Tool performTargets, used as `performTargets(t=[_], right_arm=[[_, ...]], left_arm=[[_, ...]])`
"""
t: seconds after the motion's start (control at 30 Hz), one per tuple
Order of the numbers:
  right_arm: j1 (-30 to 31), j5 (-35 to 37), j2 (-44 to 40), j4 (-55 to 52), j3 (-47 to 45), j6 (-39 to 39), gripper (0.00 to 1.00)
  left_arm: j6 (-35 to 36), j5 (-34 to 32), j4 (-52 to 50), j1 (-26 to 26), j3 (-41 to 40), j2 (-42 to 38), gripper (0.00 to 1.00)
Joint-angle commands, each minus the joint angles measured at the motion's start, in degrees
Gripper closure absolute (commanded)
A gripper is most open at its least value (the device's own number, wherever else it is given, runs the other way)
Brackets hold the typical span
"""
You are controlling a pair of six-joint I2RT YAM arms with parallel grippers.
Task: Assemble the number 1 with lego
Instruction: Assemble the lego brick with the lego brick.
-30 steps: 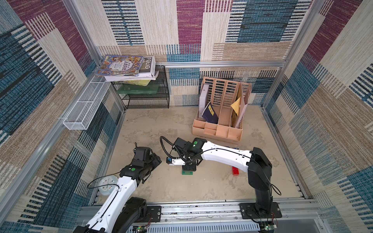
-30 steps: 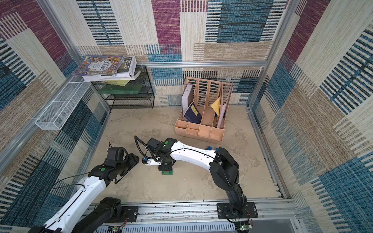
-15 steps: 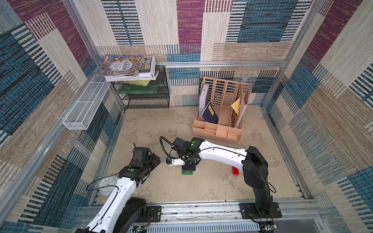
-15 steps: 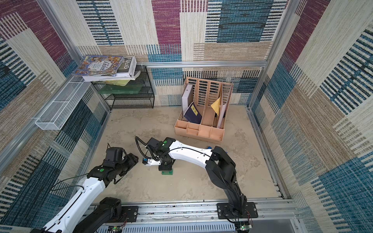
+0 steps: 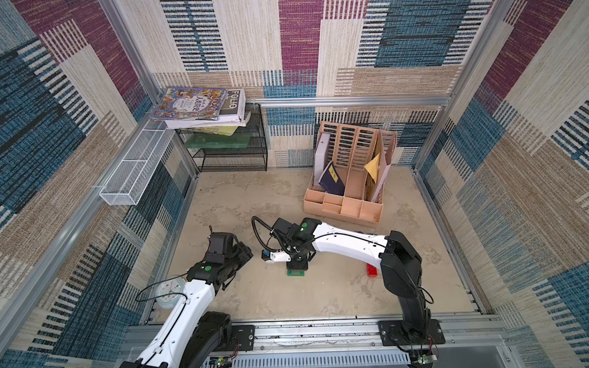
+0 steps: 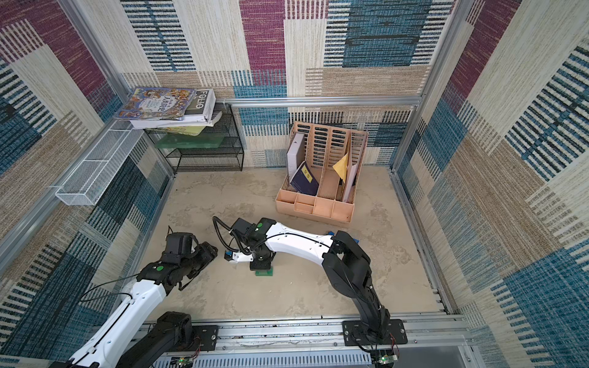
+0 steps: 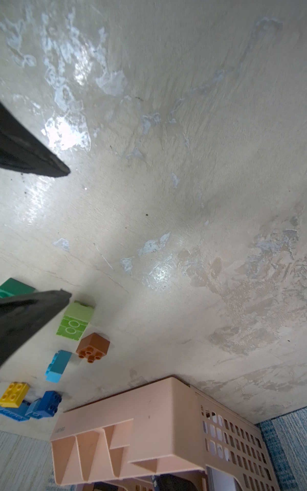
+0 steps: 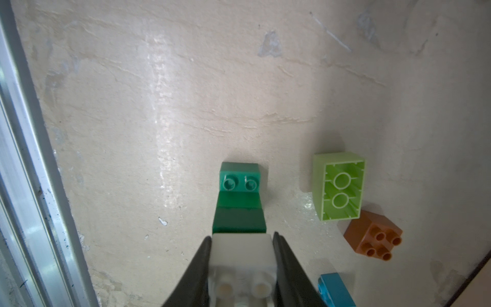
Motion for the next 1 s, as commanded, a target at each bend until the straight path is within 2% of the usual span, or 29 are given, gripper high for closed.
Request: performTargets(t=[0.0,0.27,0.47,0.5,0.57,0.63,0.67,0.7,0.73,0.83,0.87,0.97], right_arm=[[0.21,0.57,2.2,-0.87,-1.68,-0.39,0.83],[-0.1,-2.67,1.98,-1.22,-1.92,0.77,0.87],[-1.21,-2.68,1.76,-0.89,-2.66,0.55,0.85],[-1.18,-2.43,1.9,-0.64,-2.79,0.62,0.82],[-1.19,-2.17,1.86,-0.33,-2.45,1.16,0.67],[-1.3,-2.67,0.99,0.16,-0.7,2.12,0.4],[-1.47,-3.29,0.12,0.56,0.19,2.51,0.33],[-1.71,-3.83,-0.91,1.23,1.09,3.06,0.2],[-2.03,-4.45,-2.18,2.05,1.8,3.63,0.13],[-2.34,-6.27,-6.03,4.56,1.71,5.91,0.06],[-4.3,-6.94,-7.44,5.68,0.94,6.83,0.06],[-6.48,-8.01,-13.42,11.81,-5.33,11.58,0.05]], left_arm=[[1.11,0.38,-0.16,0.5,-0.06,0.05,0.29],[1.89,1.32,-0.09,1.85,-0.16,-0.04,0.29],[1.86,1.86,0.19,2.54,-0.46,0.05,0.29],[1.89,1.89,0.24,2.61,-0.46,0.13,0.29],[1.9,1.98,0.2,2.72,-0.33,0.22,0.29],[2.08,2.16,0.11,2.88,0.0,0.36,0.29],[2.19,2.16,0.02,2.92,0.1,0.4,0.29],[2.34,2.25,-0.12,2.92,0.28,0.47,0.29],[2.46,2.33,-0.2,3.0,0.45,0.49,0.29],[3.0,2.76,-0.77,3.09,1.05,0.58,0.29],[3.14,2.94,-0.68,3.09,1.18,0.59,0.29],[4.24,4.66,-0.43,3.09,1.55,0.67,0.29]])
